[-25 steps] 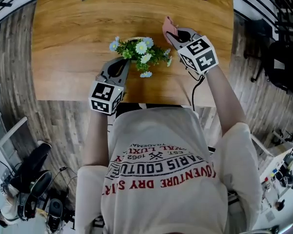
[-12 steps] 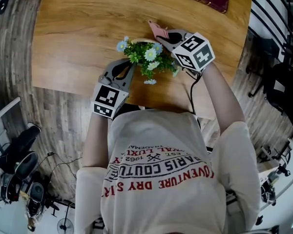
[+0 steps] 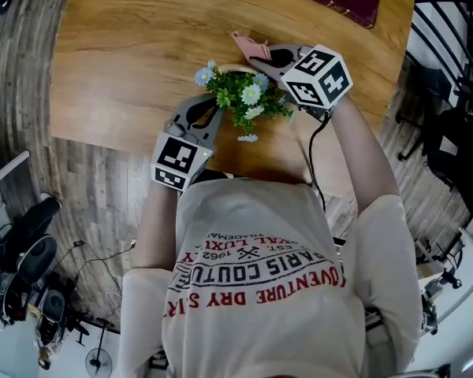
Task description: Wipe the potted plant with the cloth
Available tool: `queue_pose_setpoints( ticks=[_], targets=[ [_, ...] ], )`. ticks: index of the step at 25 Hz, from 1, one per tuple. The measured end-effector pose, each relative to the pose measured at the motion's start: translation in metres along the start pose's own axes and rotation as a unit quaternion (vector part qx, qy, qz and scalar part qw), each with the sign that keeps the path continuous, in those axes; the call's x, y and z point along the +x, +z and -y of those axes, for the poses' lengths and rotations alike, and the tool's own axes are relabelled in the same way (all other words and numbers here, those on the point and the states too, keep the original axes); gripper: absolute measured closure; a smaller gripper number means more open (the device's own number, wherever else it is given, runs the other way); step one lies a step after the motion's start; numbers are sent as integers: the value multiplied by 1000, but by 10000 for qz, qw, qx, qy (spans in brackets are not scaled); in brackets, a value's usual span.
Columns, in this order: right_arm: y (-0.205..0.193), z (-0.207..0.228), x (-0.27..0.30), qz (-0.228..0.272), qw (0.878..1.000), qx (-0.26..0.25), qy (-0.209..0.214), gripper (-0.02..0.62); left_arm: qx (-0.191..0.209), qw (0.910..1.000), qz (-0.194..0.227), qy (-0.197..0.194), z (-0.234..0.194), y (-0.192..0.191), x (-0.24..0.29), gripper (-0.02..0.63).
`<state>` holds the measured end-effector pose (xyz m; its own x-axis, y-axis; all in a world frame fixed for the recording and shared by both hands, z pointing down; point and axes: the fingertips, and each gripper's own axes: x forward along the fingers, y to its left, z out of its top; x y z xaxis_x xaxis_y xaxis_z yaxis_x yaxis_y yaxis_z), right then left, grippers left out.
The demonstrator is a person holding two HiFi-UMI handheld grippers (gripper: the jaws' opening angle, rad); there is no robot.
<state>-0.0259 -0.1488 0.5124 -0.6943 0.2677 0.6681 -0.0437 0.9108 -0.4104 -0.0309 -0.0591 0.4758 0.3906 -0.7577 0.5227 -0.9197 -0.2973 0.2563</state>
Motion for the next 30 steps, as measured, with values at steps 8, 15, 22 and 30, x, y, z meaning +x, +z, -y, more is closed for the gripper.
queue_pose_setpoints(
  ticks=[8, 15, 22, 30],
  targets=[
    [9, -13, 11, -579, 9962, -415, 506, 557, 81, 9999, 15, -92, 2, 2, 4, 591],
    [25, -35, 22, -739, 9912, -543, 959, 557, -52, 9998, 143, -141, 5, 4, 4, 591],
    [30, -45, 31, -911, 9866, -804, 1085, 557, -41, 9997, 156, -175, 5, 4, 9, 591],
    [52, -51, 24, -484, 9911, -1141, 480, 557, 111, 9998, 113, -88, -1, -1, -6, 591]
  ],
)
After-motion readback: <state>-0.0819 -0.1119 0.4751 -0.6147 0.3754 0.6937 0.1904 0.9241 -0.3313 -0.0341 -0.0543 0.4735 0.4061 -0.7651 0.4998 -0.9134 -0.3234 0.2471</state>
